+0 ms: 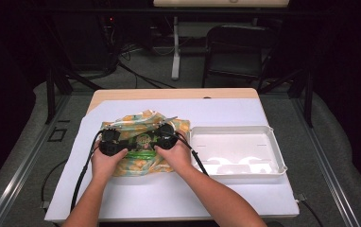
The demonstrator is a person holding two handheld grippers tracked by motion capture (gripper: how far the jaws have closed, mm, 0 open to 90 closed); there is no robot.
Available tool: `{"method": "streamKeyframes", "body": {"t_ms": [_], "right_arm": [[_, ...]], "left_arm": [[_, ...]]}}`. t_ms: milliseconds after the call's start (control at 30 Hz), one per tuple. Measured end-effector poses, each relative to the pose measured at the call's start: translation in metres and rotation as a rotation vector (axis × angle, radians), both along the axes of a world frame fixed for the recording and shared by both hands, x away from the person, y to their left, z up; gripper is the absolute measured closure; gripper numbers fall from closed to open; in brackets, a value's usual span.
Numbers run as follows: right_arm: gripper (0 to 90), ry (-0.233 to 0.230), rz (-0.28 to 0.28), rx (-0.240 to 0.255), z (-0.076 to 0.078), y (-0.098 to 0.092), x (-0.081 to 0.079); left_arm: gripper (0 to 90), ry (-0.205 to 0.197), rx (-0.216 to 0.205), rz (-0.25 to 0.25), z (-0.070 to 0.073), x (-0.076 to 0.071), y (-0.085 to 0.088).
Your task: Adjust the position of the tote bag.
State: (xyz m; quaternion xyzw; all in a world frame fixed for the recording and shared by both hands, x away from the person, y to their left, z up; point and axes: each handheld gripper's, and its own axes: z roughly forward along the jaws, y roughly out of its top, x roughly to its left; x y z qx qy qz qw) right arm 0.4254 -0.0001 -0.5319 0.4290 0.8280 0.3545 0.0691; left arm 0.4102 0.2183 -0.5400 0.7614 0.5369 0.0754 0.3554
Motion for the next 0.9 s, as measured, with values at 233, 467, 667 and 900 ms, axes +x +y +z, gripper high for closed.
{"method": "streamKeyframes", "body": {"t_ms": [233,467,667,900], "right_arm": [[66.9,0.025,0.001,-0.004,-0.005,0.000,0.001],[67.6,0.041,-0.010,0.009,-0.006,-0.003,0.003],[71.5,0.043,-0.004,-0.012,-0.006,-0.006,0.002],[75.1,0.045,0.000,-0.026,-0.005,-0.010,0.000]], "left_arm": [[54.8,0.012,-0.005,-0.006,-0.001,-0.001,-0.001],[55.6,0.020,0.012,-0.015,-0.001,-0.004,-0.004],[56.0,0.023,0.017,-0.016,0.001,-0.010,-0.007],[57.3,0.040,0.001,-0.023,0.002,-0.016,-0.007]]}}
